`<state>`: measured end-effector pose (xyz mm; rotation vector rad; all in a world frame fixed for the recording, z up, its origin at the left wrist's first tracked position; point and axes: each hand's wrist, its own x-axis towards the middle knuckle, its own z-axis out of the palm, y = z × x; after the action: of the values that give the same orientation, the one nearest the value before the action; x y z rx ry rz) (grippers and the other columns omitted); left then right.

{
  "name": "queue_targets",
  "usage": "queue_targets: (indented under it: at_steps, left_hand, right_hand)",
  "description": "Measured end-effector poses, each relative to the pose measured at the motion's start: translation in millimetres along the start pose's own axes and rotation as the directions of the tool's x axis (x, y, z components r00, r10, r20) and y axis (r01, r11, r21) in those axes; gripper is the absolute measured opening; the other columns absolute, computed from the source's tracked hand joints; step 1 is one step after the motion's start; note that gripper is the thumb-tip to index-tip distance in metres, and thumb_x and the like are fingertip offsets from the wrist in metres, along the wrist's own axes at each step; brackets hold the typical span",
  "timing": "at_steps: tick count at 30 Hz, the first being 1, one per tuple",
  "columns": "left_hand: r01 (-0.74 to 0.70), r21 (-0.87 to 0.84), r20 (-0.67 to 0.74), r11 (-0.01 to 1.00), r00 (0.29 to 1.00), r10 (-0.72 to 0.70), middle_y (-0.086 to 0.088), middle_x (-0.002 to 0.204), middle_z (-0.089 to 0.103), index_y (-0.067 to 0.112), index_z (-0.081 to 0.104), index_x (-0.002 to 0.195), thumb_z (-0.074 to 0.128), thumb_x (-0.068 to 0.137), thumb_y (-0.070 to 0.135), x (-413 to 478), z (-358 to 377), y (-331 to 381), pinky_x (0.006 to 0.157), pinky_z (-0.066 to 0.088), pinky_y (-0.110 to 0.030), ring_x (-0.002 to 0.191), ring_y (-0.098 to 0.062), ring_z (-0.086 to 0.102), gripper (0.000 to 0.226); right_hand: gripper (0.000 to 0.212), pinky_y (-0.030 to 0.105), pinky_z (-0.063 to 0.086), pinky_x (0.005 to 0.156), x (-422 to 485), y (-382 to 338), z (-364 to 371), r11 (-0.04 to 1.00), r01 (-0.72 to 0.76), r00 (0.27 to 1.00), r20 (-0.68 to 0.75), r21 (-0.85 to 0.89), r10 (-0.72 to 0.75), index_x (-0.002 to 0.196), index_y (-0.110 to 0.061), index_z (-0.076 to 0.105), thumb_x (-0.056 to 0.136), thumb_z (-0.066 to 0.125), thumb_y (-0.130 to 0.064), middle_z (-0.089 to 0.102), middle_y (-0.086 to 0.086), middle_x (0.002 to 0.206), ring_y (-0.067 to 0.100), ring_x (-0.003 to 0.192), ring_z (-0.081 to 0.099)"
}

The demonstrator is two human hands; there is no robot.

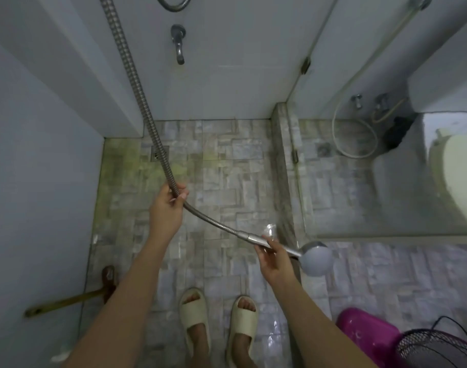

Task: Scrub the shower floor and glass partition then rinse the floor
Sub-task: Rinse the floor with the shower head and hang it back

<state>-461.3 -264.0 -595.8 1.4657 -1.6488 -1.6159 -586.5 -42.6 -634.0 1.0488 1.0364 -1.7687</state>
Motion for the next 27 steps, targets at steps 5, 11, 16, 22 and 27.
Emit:
queue_targets:
  at_steps: [5, 11, 16, 22, 27]
  left_hand:
    - [0.032, 0.0, -0.001, 0.999, 0.999, -0.032, 0.002, 0.097, 0.072, 0.048, 0.062, 0.083, 0.061, 0.094, 0.013, -9.6, -14.6, -11.7, 0.096, 0.051, -0.055, 0.104, -0.023, 0.069, 0.037]
    - [0.037, 0.061, -0.063, 0.997, 0.997, -0.033, 0.007, 0.093, 0.073, 0.049, 0.061, 0.085, 0.063, 0.092, 0.017, -22.3, -39.5, -19.6, 0.091, 0.054, -0.055, 0.099, -0.021, 0.07, 0.033]
    - [0.058, 0.044, -0.095, 0.997, 0.994, -0.053, 0.007, 0.096, 0.076, 0.045, 0.061, 0.087, 0.063, 0.093, 0.016, -33.2, -64.3, -21.8, 0.087, 0.056, -0.044, 0.095, -0.014, 0.071, 0.03]
    - [0.024, -0.002, -0.146, 1.0, 0.989, -0.024, -0.002, 0.097, 0.072, 0.044, 0.062, 0.088, 0.06, 0.093, 0.007, -44.0, -104.3, -23.5, 0.082, 0.053, -0.039, 0.095, -0.02, 0.07, 0.037]
    - [0.03, -0.061, -0.19, 0.998, 0.981, -0.041, 0.0, 0.096, 0.073, 0.047, 0.065, 0.086, 0.059, 0.091, 0.0, -59.9, -136.8, -26.1, 0.087, 0.053, -0.04, 0.091, -0.015, 0.07, 0.048]
  right_hand:
    - [0.015, 0.037, 0.057, 0.078, -4.6, 30.2, -20.8, 0.989, -0.114, 0.986, -0.111, 0.088, 0.124, 0.079, -0.002, 0.056, 0.093, 0.052, 0.0, 0.068, 0.011, 0.068, 0.025, 0.062, 0.069]
    - [0.008, 0.046, 0.059, 0.057, -12.0, 55.6, -24.6, 0.969, -0.242, 0.96, -0.131, 0.042, 0.246, 0.084, -0.001, 0.054, 0.09, 0.058, 0.003, 0.059, 0.015, 0.09, 0.028, 0.084, 0.058]
    - [0.013, 0.042, 0.056, 0.042, -8.0, 63.3, -26.0, 0.947, -0.298, 0.953, -0.095, -0.119, 0.288, 0.08, -0.001, 0.053, 0.091, 0.054, 0.004, 0.058, 0.015, 0.074, 0.028, 0.082, 0.055]
    - [0.019, 0.045, 0.058, 0.048, -9.8, 79.9, -17.8, 0.913, -0.336, 0.941, -0.045, -0.232, 0.335, 0.074, -0.001, 0.054, 0.092, 0.051, 0.005, 0.057, 0.011, 0.056, 0.023, 0.073, 0.052]
    - [0.019, 0.044, 0.056, 0.057, -16.3, 103.0, -4.3, 0.876, -0.375, 0.926, -0.067, -0.304, 0.373, 0.075, -0.001, 0.054, 0.094, 0.05, 0.003, 0.053, 0.013, 0.075, 0.026, 0.079, 0.055]
